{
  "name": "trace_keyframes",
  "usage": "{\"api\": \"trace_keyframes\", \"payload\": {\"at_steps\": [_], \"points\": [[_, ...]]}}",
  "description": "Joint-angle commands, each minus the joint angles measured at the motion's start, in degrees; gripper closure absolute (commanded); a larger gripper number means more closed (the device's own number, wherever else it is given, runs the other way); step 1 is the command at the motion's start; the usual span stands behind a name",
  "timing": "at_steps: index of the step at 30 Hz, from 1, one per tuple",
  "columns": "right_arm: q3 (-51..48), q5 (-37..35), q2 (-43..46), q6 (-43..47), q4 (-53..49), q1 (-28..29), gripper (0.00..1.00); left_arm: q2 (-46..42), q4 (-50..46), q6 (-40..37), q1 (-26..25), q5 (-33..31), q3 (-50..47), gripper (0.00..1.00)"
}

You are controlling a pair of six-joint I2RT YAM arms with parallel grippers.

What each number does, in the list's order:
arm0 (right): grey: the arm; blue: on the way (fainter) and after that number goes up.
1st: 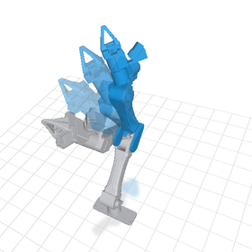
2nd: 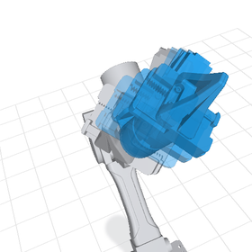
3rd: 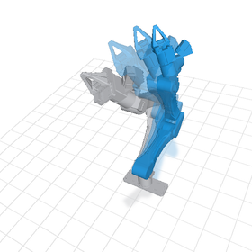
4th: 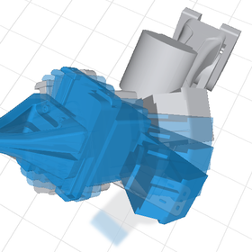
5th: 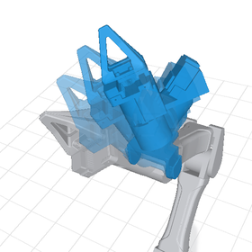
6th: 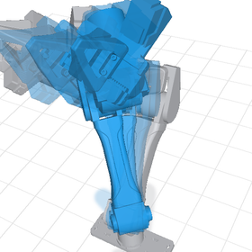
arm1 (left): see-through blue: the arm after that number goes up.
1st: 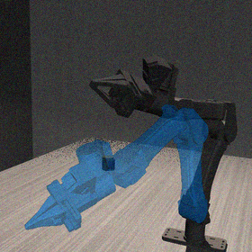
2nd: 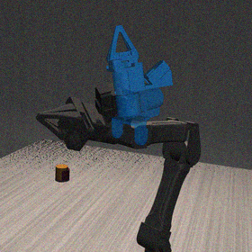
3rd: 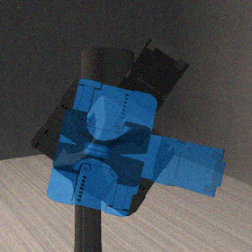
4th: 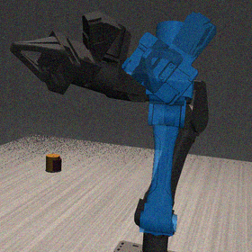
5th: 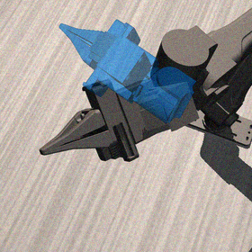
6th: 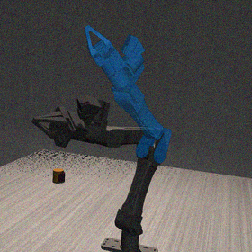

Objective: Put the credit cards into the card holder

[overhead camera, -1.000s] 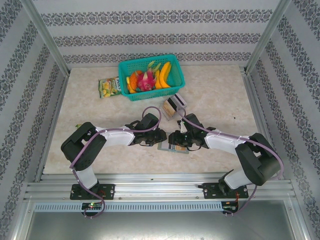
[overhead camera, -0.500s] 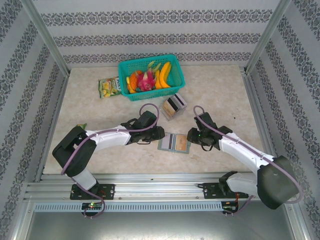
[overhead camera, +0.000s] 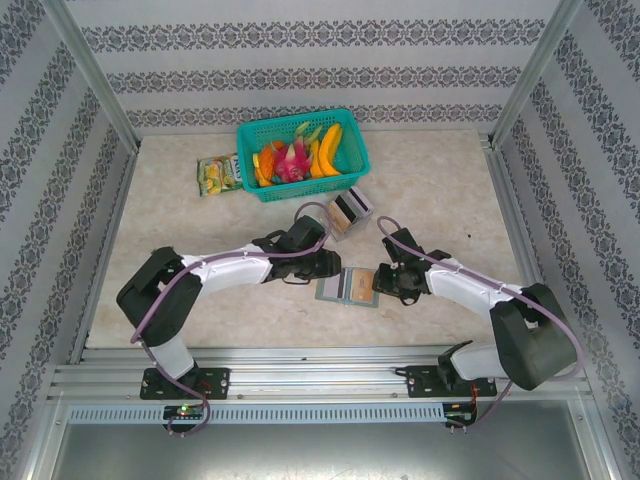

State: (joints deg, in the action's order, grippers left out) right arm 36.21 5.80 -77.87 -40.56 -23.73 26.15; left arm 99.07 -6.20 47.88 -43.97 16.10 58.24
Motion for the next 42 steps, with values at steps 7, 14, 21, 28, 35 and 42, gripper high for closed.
{"api": "trace_keyframes", "payload": {"at_steps": [7,14,21,28,35,42], "points": [[0.75,1.67,-1.81,-0.38,2.19,1.27,0.67,5.35,-0.09,-2.15,-1.64,4.39,4.6,0.57],[1.72,-2.86,-4.79,0.46,-1.75,1.98,0.74,8.07,-1.57,-1.06,-1.74,3.49,4.98,0.6],[1.64,-6.67,-0.72,-0.11,-5.91,1.57,0.78,9.99,-3.77,1.05,-1.67,0.07,3.24,0.64],[-0.68,-9.56,2.61,-1.98,-9.41,-1.92,0.76,10.18,-3.38,1.91,-1.65,-0.79,1.66,0.64],[-2.26,1.99,7.77,-1.02,1.44,-1.0,0.69,9.92,-2.67,1.51,-1.65,-0.55,1.85,0.65],[-0.48,1.8,2.12,-1.04,1.17,-0.47,0.68,9.49,-2.75,1.7,-1.65,-0.67,1.84,0.65]]}}
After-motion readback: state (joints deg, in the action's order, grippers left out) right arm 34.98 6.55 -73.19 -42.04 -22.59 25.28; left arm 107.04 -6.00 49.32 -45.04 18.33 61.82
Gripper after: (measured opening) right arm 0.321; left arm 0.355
